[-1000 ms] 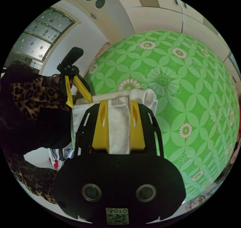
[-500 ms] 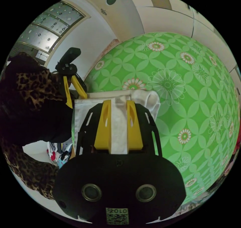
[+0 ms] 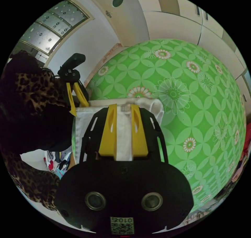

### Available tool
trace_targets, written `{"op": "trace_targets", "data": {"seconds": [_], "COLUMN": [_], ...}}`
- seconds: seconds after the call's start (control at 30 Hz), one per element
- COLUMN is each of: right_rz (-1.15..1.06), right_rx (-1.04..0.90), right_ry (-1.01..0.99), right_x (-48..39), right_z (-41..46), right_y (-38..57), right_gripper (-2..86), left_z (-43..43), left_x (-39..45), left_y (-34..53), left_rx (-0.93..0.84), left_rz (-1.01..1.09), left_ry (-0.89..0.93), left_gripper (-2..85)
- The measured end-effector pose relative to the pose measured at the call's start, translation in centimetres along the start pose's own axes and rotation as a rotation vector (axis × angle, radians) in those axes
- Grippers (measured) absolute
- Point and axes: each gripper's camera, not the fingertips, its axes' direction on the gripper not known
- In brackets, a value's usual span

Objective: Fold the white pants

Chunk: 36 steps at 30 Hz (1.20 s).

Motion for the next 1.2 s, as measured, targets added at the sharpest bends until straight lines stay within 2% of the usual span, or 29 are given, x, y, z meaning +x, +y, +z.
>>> {"op": "trace_targets", "data": {"seconds": [0.4, 0.57, 0.73, 0.87, 1.07, 1.2], "right_rz": [-0.025, -0.063, -0.032, -0.041, -0.045, -0.059], "right_rx": [-0.117, -0.153, -0.031, 0.041, 0.135, 0.245], "right_ry": [-0.027, -0.046, -0.121, -0.168, -0.181, -0.176], "right_x": [2.0, 2.4, 2.8, 2.5, 1.6, 1.3], "right_z": [2.2, 3.3, 1.7, 0.5, -0.5, -1.6], "right_y": [0.1, 0.6, 3.6, 6.0, 8.9, 10.0], "right_gripper": [10.4, 7.9, 4.2, 3.5, 3.3, 3.4], "left_z": [0.5, 1.5, 1.9, 2.0, 1.0, -1.0], "left_x": [0.2, 0.3, 1.6, 4.1, 6.5, 8.1], "left_y": [1.6, 2.3, 3.1, 3.7, 4.8, 5.0], "left_rx": [0.005, -0.021, -0.022, -0.019, 0.031, 0.077], "left_rz": [0.002, 0.0, 0.054, 0.177, 0.25, 0.302], "left_ry": [0.021, 0.012, -0.044, -0.103, -0.076, -0.14], "left_gripper": [9.9, 7.1, 3.0, 1.1, 0.4, 0.3]}}
